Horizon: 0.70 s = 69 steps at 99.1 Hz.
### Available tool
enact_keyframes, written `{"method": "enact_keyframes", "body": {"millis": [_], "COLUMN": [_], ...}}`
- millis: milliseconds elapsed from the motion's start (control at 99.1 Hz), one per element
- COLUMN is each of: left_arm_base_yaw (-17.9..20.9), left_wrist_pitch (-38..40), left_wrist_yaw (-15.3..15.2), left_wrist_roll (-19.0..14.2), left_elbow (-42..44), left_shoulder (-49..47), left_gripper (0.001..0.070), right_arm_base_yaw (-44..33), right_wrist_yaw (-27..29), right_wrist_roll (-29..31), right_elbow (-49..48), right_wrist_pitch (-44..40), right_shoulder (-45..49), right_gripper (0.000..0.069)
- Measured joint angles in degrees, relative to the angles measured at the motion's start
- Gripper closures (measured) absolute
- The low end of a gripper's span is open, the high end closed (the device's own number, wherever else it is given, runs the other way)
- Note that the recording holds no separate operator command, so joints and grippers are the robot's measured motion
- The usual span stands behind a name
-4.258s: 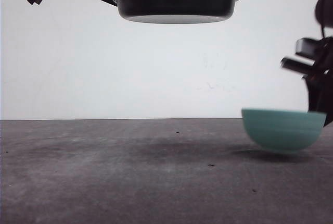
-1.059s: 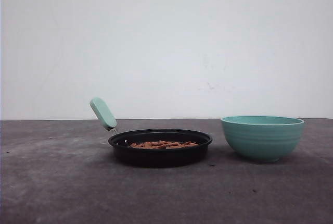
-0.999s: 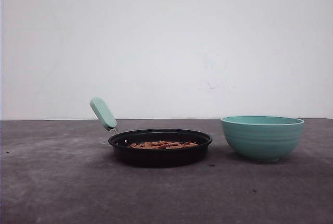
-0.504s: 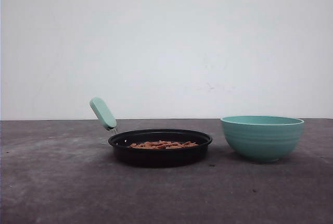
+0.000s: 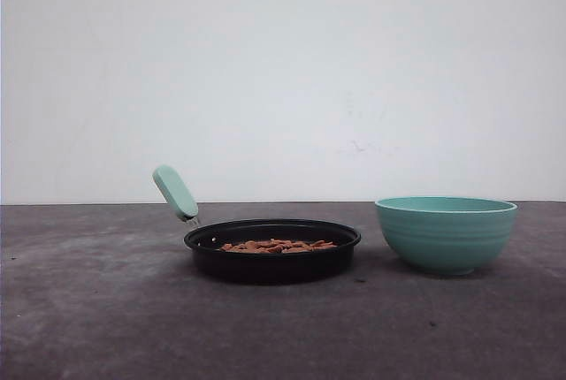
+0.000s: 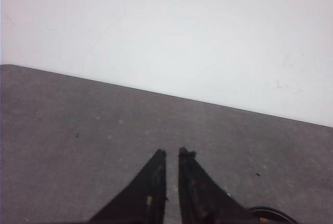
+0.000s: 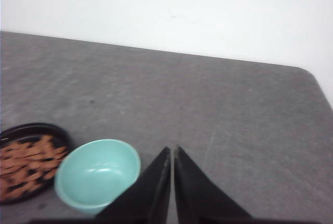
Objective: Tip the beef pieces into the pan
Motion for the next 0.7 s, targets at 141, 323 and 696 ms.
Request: {"method": "enact_keyframes", "body": {"millis": [141, 323, 696], "left_arm_base_yaw": [0.0, 0.0, 0.0], "left_wrist_pitch": [0.0, 0.2, 0.4], "left_wrist_yaw": [0.0, 0.0, 0.0], "left_wrist_roll": [0.0, 0.0, 0.0], "left_elbow": [0.0, 0.0, 0.0], "left_shoulder": [0.0, -0.1, -0.4], "left_gripper": [0.0691, 0.0691, 0.0691], "right_arm_base_yaw": [-4.3, -5.8, -6.0], "right_wrist_yaw": [-8.4, -9.8, -9.6], "right_wrist_roll": [1.1, 3.1, 3.9], "right_elbow": [-17.3, -29.3, -29.7], "right_wrist_pitch": [9.2, 10.9, 12.5], "right_shoulder": [-7.7, -15.4, -15.5], "right_gripper": [0.0684, 0.0684, 0.0684]}}
